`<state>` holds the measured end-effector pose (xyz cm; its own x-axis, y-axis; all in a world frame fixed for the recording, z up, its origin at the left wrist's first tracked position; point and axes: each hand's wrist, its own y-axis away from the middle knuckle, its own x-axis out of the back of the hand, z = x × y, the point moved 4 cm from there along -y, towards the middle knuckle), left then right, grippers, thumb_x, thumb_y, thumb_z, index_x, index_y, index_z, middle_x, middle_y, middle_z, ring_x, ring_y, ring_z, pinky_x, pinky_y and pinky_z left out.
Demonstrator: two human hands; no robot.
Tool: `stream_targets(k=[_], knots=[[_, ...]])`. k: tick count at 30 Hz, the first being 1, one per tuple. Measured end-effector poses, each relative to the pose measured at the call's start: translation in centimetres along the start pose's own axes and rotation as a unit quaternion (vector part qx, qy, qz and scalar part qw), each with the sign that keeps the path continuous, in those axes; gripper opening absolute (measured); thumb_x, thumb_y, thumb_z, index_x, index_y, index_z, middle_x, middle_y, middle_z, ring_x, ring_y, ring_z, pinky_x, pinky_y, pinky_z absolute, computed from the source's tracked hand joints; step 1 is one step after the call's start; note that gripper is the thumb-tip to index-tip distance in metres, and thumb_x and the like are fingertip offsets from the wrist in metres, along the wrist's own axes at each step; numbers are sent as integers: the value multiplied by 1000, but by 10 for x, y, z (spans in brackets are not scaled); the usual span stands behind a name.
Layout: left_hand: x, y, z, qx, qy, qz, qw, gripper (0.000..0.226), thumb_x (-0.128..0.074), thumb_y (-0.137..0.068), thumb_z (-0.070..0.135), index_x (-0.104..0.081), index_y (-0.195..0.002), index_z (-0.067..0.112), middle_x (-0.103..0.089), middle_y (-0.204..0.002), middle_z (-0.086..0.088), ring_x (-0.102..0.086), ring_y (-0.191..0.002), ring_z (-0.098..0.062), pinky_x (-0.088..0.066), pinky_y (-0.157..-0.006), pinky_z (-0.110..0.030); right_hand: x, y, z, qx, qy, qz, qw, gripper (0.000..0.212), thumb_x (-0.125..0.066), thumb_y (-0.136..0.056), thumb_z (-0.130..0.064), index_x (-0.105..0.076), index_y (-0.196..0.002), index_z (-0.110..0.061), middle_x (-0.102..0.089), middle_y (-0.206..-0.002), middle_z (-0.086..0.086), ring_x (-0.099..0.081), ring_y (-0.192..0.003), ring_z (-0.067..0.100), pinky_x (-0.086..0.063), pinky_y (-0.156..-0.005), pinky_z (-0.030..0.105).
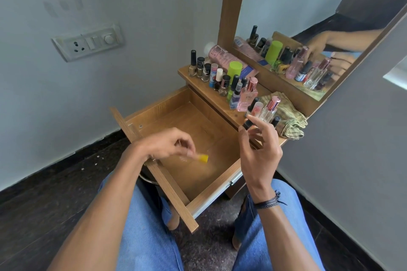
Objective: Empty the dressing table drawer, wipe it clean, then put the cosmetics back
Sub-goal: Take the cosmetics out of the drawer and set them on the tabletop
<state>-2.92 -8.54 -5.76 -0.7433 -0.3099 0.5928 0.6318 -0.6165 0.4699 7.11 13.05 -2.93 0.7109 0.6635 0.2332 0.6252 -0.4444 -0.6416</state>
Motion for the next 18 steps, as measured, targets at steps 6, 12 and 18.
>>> stream_targets(k=[6,12,18], knots=[[33,-14,11,-85,319,267,906,22,-74,-90,33,-76,-111,29,-74,-94,5,-60,-83,-13,-52,-88,-35,0,3,4,22,-10,8,1000,27,-72,-89,-1,-70,-116,-4,-66,-100,0,-64,-82,23,-57,-70,45],[27,-47,49,-117,364,332,862,16,-70,-96,13,-72,-104,26,-70,-93,3,-69,-83,-15,-60,-82,-34,0,5,6,31,-6,-3,999,27,-73,-89,1,-70,-116,-5,-65,-101,-4,-64,-82,18,-57,-70,46],[23,-53,44,-80,394,383,832,31,-72,-91,2,-72,-121,13,-67,-108,-8,-75,-97,-22,-61,-89,-38,-2,6,8,33,-3,-8,999,27,-72,-89,-1,-70,-115,-8,-64,-101,-4,-60,-81,9,-56,-67,44]])
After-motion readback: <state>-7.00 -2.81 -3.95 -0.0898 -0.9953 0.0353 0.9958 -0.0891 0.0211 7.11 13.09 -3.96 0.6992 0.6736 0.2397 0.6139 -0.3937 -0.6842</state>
